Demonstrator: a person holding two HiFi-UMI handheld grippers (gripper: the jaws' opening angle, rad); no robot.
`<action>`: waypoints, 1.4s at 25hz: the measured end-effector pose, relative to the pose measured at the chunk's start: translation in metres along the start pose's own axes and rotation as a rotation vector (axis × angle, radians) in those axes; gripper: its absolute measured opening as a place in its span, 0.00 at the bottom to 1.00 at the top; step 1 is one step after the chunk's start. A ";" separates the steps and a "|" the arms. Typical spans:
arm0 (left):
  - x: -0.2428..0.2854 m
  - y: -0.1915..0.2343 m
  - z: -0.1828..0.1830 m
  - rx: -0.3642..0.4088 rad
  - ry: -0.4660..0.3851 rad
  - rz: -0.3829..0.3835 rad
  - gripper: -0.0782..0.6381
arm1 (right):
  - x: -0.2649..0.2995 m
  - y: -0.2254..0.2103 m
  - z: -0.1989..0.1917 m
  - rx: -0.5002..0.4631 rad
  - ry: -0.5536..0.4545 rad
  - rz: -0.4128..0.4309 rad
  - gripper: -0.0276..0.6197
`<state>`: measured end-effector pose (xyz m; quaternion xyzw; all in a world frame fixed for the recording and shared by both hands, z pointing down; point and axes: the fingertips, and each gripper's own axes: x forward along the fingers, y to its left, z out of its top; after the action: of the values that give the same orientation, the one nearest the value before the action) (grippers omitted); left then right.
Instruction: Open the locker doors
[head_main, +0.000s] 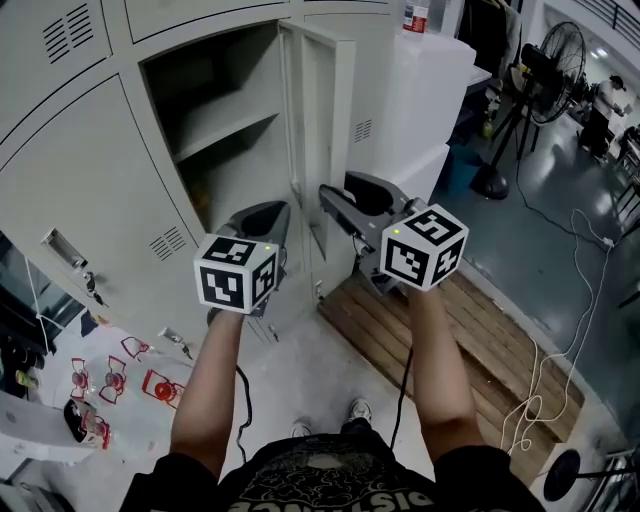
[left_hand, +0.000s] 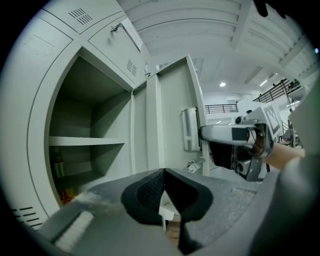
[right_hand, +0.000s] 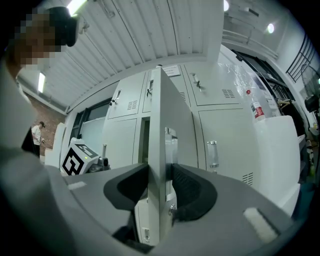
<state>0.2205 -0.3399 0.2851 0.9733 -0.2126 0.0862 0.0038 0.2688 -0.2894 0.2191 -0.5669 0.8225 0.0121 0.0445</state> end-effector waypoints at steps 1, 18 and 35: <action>0.004 -0.003 0.001 0.000 0.000 -0.002 0.12 | -0.003 -0.005 0.000 0.005 -0.003 -0.003 0.28; 0.068 -0.045 0.011 -0.008 0.005 0.011 0.12 | -0.046 -0.092 0.006 0.033 -0.015 -0.060 0.21; 0.102 -0.054 0.026 -0.007 -0.006 0.122 0.12 | -0.049 -0.158 0.006 0.028 -0.004 -0.063 0.18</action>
<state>0.3388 -0.3338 0.2789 0.9588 -0.2718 0.0824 0.0014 0.4343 -0.2994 0.2224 -0.5917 0.8043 0.0004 0.0543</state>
